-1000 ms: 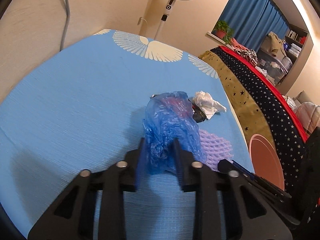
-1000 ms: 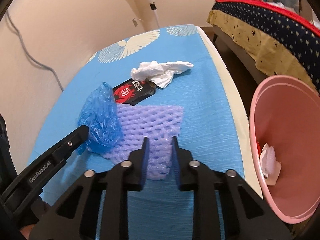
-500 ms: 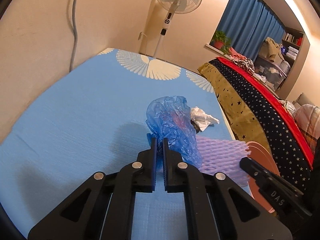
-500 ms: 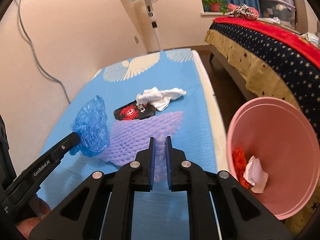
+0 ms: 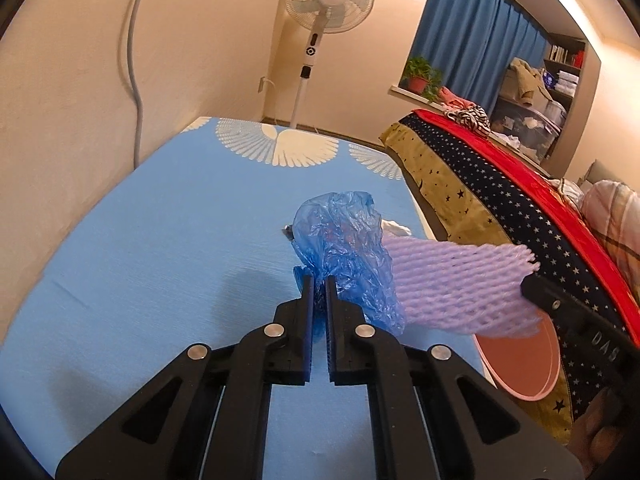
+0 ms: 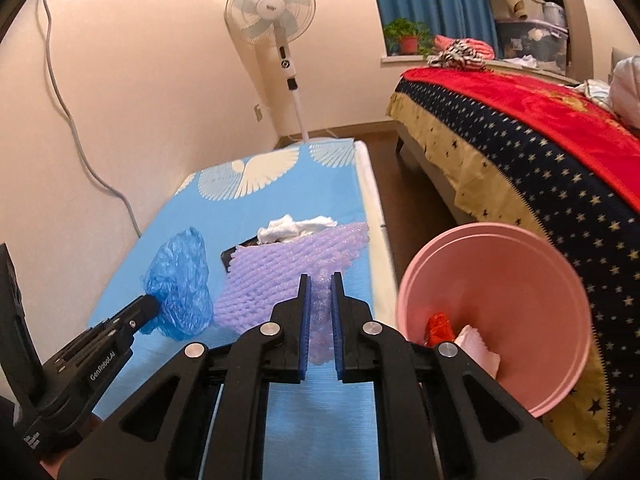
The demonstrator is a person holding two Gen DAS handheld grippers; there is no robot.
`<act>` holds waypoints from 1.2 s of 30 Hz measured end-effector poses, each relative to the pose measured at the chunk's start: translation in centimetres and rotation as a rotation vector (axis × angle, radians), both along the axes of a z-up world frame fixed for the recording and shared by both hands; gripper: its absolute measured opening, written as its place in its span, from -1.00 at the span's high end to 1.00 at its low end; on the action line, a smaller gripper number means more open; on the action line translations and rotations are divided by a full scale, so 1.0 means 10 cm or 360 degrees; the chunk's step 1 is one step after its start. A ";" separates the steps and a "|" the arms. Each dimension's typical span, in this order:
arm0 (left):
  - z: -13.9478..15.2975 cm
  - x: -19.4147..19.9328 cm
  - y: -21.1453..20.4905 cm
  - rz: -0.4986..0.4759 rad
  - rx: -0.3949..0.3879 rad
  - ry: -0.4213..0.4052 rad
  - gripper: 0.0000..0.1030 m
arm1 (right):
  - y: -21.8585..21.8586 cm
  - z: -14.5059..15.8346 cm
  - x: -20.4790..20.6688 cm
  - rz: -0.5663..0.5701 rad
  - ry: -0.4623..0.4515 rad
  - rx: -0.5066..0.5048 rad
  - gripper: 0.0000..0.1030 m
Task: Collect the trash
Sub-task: 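Grasp the blue plastic bag with the left tool while the right tool grasps the purple foam net, then carry the blue bag and purple foam net over the pink bin with both tools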
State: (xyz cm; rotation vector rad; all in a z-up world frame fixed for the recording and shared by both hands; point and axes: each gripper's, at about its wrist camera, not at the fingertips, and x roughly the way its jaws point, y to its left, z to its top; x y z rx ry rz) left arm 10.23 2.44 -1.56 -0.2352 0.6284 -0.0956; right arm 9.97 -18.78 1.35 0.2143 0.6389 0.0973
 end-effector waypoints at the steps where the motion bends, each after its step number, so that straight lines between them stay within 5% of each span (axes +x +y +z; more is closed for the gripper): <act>1: 0.02 -0.02 -0.01 -0.0003 0.0002 -0.0005 0.90 | -0.03 0.04 -0.04 -0.0012 -0.0010 -0.0003 0.81; 36: 0.26 -0.29 -0.40 -0.0170 0.0065 -0.0118 0.90 | -0.62 0.39 -0.50 -0.0268 -0.0156 -0.0089 0.81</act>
